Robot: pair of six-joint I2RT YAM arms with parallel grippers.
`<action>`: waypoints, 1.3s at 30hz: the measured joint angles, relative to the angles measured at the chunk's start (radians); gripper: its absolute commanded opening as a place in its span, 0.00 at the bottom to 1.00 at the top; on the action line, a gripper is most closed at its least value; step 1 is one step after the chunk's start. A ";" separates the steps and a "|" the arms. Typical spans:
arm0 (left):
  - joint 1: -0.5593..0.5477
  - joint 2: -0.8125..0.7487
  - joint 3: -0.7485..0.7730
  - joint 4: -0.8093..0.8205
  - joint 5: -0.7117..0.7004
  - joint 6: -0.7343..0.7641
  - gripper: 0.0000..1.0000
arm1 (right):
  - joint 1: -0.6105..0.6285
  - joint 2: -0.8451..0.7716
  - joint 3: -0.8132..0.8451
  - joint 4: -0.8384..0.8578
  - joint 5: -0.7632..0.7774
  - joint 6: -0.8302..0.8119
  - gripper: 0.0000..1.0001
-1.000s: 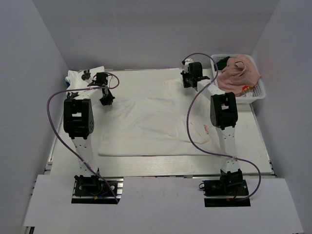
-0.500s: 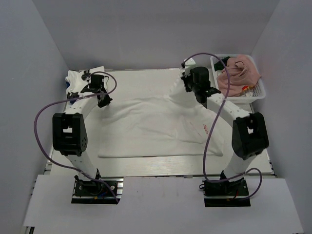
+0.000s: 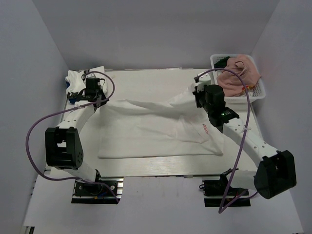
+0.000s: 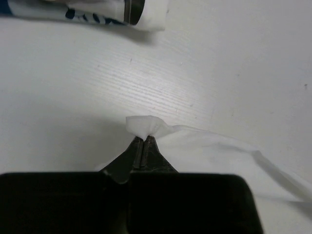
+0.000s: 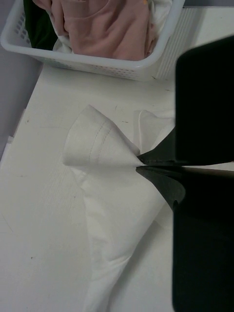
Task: Fold and stack the t-shirts
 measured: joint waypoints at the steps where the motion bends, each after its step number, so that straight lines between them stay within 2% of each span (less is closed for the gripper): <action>1: 0.000 -0.008 -0.002 0.018 0.003 0.010 0.00 | 0.000 -0.016 -0.006 -0.001 0.004 0.003 0.00; 6: 0.000 -0.008 -0.002 0.124 0.021 0.061 0.00 | 0.002 -0.033 -0.015 -0.004 0.009 0.014 0.00; 12: 0.000 0.006 -0.026 0.151 0.018 0.060 0.00 | 0.003 -0.030 -0.016 -0.026 0.009 0.026 0.00; 18: 0.000 -0.091 -0.224 0.158 -0.029 -0.003 0.00 | 0.013 -0.086 -0.101 -0.066 0.008 0.065 0.00; 26: 0.000 -0.337 -0.441 0.196 -0.069 -0.086 0.00 | 0.029 -0.254 -0.232 -0.156 -0.010 0.176 0.00; 29: 0.000 -0.414 -0.523 0.203 -0.070 -0.135 0.08 | 0.030 -0.313 -0.287 -0.182 -0.023 0.220 0.00; 30: 0.000 -0.432 -0.547 0.198 -0.069 -0.150 0.08 | 0.031 -0.325 -0.303 -0.188 -0.028 0.234 0.00; 31: 0.000 -0.447 -0.568 0.192 -0.069 -0.169 0.16 | 0.035 -0.335 -0.322 -0.198 -0.034 0.249 0.03; 32: 0.000 -0.461 -0.591 0.176 -0.070 -0.195 0.19 | 0.037 -0.341 -0.342 -0.204 -0.039 0.268 0.03; 33: 0.000 -0.473 -0.607 0.154 -0.071 -0.219 0.23 | 0.038 -0.346 -0.361 -0.215 -0.042 0.287 0.07; 34: -0.001 -0.486 -0.623 0.125 -0.077 -0.258 0.53 | 0.042 -0.349 -0.381 -0.233 -0.045 0.314 0.17; 35: -0.001 -0.498 -0.632 0.088 -0.085 -0.284 0.73 | 0.043 -0.353 -0.402 -0.250 -0.043 0.346 0.26; 36: -0.001 -0.512 -0.636 0.039 -0.097 -0.318 0.90 | 0.045 -0.362 -0.419 -0.272 -0.043 0.380 0.44; 37: -0.001 -0.525 -0.636 -0.014 -0.109 -0.360 1.00 | 0.048 -0.379 -0.439 -0.303 -0.039 0.423 0.75; 38: -0.001 -0.542 -0.635 -0.069 -0.120 -0.396 1.00 | 0.049 -0.405 -0.456 -0.339 -0.031 0.477 0.90; 39: 0.000 -0.557 -0.631 -0.119 -0.126 -0.421 1.00 | 0.050 -0.439 -0.472 -0.377 -0.020 0.522 0.90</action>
